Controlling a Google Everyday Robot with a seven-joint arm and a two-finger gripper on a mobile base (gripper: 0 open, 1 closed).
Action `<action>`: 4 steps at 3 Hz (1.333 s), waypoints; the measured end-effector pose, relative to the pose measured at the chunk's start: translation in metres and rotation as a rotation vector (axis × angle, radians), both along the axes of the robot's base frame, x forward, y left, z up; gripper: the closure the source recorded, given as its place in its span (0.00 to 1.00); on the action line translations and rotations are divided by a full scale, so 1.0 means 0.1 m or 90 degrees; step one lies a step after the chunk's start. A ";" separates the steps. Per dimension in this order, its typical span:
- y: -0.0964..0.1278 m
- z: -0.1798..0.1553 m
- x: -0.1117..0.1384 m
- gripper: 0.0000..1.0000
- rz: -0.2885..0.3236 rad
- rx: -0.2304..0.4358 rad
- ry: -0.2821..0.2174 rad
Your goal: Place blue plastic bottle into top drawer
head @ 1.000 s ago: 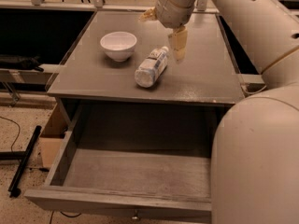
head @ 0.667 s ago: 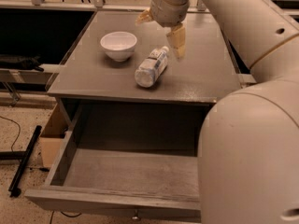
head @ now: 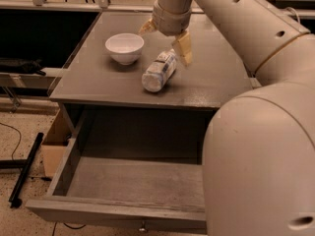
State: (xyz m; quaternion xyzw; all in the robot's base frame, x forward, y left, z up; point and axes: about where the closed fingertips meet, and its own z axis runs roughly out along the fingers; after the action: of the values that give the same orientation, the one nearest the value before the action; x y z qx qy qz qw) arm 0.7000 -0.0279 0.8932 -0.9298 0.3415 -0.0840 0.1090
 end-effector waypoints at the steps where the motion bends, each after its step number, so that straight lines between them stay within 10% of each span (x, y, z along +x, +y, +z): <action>1: 0.01 -0.01 0.02 0.00 0.000 0.002 -0.002; 4: 0.09 -0.15 -0.07 0.00 0.038 -0.005 -0.004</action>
Offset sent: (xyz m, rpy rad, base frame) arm 0.0026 0.0115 0.0060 0.0203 -0.0341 0.0535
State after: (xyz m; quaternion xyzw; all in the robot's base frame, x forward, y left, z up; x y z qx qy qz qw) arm 0.6932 -0.0185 0.8782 -0.9396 0.3130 -0.0851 0.1090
